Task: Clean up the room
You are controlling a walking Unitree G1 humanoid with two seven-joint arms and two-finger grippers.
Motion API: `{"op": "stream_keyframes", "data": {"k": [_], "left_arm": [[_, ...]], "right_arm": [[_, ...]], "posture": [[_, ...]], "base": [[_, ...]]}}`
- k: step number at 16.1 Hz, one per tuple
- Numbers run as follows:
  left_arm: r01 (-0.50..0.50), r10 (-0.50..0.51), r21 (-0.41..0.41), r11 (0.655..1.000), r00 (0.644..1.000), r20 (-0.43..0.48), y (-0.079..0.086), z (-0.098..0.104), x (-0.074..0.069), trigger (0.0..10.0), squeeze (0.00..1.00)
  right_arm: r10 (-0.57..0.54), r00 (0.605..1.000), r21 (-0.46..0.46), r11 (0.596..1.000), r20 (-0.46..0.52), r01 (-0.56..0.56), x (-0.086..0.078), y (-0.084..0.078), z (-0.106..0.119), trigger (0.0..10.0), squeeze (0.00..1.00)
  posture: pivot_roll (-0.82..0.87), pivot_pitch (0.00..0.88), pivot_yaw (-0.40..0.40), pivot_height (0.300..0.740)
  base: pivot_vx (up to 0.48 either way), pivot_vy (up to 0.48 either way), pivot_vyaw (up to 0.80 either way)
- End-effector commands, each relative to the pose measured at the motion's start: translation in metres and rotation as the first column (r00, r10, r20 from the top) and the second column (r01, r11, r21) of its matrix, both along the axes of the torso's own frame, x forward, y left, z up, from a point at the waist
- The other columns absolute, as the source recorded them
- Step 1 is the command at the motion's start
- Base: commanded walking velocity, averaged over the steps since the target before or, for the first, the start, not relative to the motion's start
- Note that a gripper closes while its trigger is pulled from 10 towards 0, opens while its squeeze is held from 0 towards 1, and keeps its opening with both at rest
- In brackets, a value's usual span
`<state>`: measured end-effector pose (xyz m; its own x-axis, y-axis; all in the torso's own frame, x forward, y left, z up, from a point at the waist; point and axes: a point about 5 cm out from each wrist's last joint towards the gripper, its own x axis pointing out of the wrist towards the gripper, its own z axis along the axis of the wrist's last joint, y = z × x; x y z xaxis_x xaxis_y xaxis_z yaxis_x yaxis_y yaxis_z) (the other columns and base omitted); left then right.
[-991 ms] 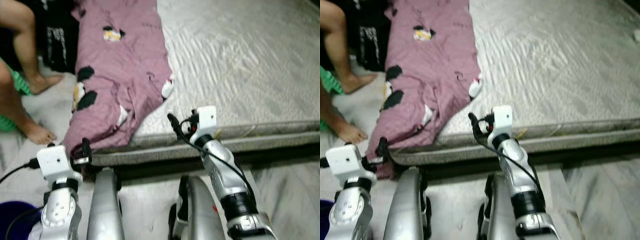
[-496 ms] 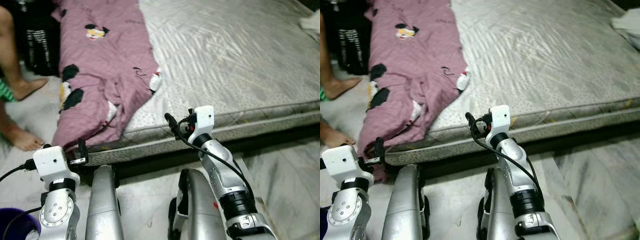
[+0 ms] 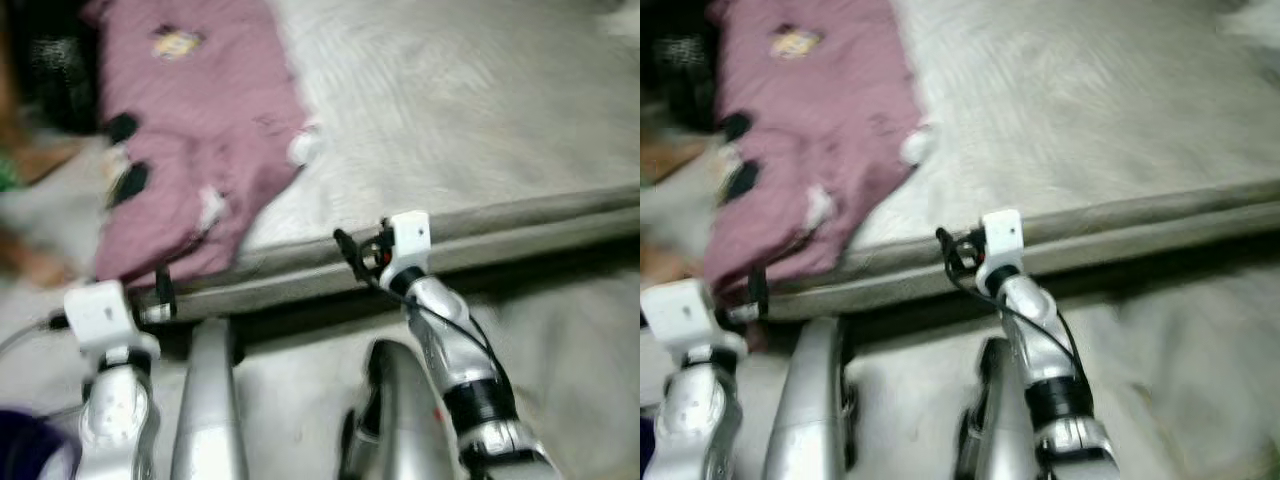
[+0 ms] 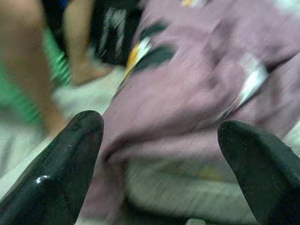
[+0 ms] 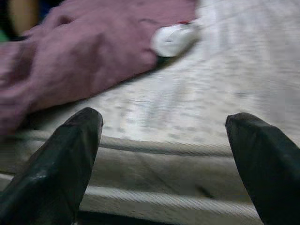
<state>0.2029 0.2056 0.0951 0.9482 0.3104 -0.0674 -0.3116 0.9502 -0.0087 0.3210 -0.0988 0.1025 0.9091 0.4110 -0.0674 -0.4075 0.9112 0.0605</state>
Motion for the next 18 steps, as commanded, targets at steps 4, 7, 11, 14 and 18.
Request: {"op": "stream_keyframes", "data": {"k": [4,7,11,14,18], "left_arm": [[-0.011,0.011,-0.001,1.000,1.000,-0.005,0.003,0.001,0.001,10.0,0.00],[-0.011,0.011,-0.003,1.000,1.000,-0.008,0.002,0.001,0.001,10.0,0.00],[-0.062,0.062,0.011,0.998,0.998,-0.013,0.011,0.000,0.003,10.0,0.00],[-0.089,0.089,0.021,0.996,0.996,-0.010,0.018,-0.001,0.007,10.0,0.00],[-0.143,0.146,0.083,0.986,0.989,-0.025,0.025,0.002,0.000,10.0,0.00]], "right_arm": [[0.008,1.000,0.003,1.000,-0.014,-0.008,0.000,0.003,-0.003,10.0,0.00],[0.016,0.999,0.002,1.000,-0.028,-0.016,-0.001,0.003,-0.005,10.0,0.00],[-0.025,0.999,-0.003,1.000,-0.040,0.025,0.000,-0.007,-0.006,10.0,0.00],[-0.076,0.996,-0.036,0.997,-0.054,0.074,-0.001,-0.028,-0.007,10.0,0.00],[0.301,0.940,-0.035,0.950,-0.161,-0.311,-0.017,0.020,-0.021,10.0,0.00]], "posture": [[0.01,0.202,-0.061,0.530],[0.01,0.203,-0.058,0.530],[-0.01,0.216,-0.056,0.530],[-0.03,0.232,-0.053,0.530],[0.01,0.253,-0.052,0.530]], "base": [[0.000,0.000,0.80],[0.000,0.000,0.38],[0.000,0.000,0.00],[0.000,0.000,0.00],[0.000,0.000,0.00]]}}
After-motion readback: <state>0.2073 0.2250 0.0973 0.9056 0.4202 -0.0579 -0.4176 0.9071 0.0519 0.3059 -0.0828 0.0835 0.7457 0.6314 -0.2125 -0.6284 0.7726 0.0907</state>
